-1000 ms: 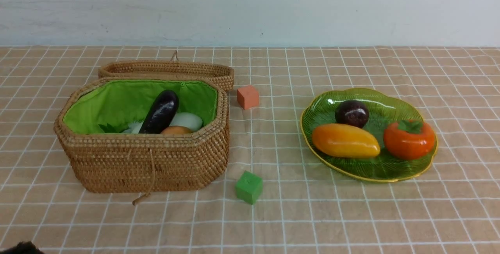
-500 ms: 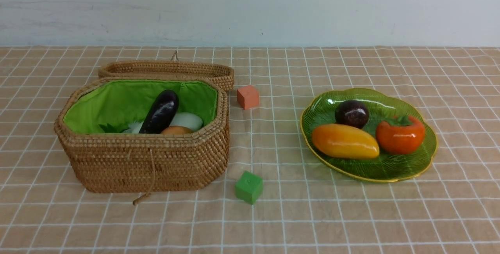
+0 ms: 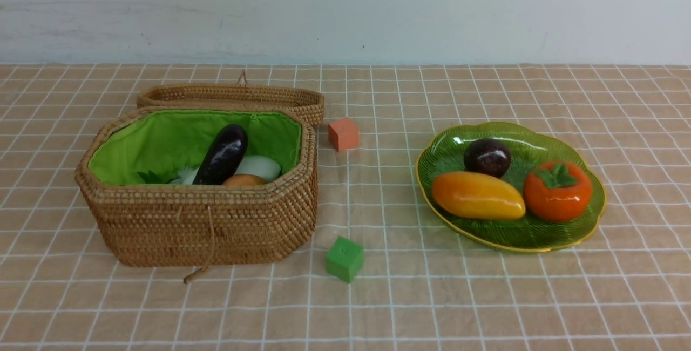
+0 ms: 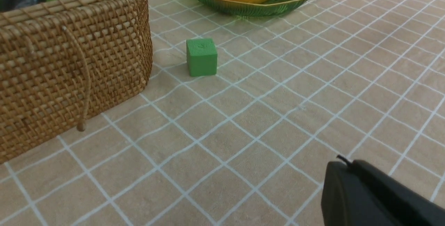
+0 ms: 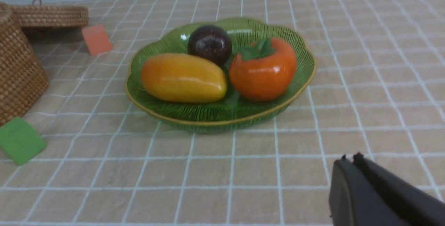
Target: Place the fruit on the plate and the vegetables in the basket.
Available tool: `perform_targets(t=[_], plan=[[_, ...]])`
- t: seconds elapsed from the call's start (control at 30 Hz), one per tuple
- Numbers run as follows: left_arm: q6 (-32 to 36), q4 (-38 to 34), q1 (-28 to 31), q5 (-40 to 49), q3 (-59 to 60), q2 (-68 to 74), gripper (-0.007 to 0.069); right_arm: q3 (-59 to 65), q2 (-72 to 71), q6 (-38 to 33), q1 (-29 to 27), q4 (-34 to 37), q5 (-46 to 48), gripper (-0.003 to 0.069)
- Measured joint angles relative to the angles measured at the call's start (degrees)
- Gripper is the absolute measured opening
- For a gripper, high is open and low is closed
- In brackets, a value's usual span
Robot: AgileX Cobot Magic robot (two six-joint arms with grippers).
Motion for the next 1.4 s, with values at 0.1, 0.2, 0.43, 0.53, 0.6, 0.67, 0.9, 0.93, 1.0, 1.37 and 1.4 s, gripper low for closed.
perform_targets(t=[0.1, 0.2, 0.43, 0.53, 0.6, 0.67, 0.9, 0.93, 1.0, 1.37, 1.4], plan=[[0.0, 0.0, 0.0, 1.5, 0.0, 0.0, -0.0013, 2.2, -5.9, 1.8, 0.8, -3.4, 2.9, -0.0018], [0.0, 0.0, 0.0, 2.2, 0.0, 0.0, -0.0013, 2.4, -7.0, 2.9, 0.8, -6.4, 5.5, -0.0018], [0.0, 0.1, 0.0, 3.7, 0.0, 0.0, -0.0007, 2.1, -7.2, 13.0, 0.8, -12.6, 12.5, -0.0018], [0.0, 0.1, 0.0, 3.8, 0.0, 0.0, -0.0004, 2.1, -7.2, 15.0, 0.8, -13.5, 12.5, -0.0018], [0.0, 0.1, 0.0, 3.8, 0.0, 0.0, -0.0002, 2.0, -7.2, 15.9, 0.8, -14.0, 12.6, -0.0018], [0.0, 0.1, 0.0, 3.9, 0.0, 0.0, -0.0001, 2.0, -7.2, 16.1, 0.8, -14.0, 12.7, -0.0018], [0.0, 0.1, 0.0, 3.9, 0.0, 0.0, 0.0006, 2.0, -7.2, 16.5, 0.8, -14.0, 12.7, -0.0014], [0.0, 0.1, 0.0, 3.9, 0.0, 0.0, 0.0006, 2.0, -7.2, 16.5, 0.8, -14.0, 12.7, -0.0014], [0.0, 0.1, 0.0, 3.9, 0.0, 0.0, 0.0008, 2.0, -7.2, 16.5, 0.8, -14.0, 12.8, -0.0012], [-0.6, 5.6, 4.2, -0.8, 0.2, 0.0, 0.0017, 2.0, -7.2, 16.6, 0.8, -14.0, 12.9, -0.0004], [-1.1, 4.8, 6.8, -3.2, 0.3, 0.0, 0.0016, 2.0, -7.2, 16.6, 0.8, -14.0, 12.9, -0.0003]])
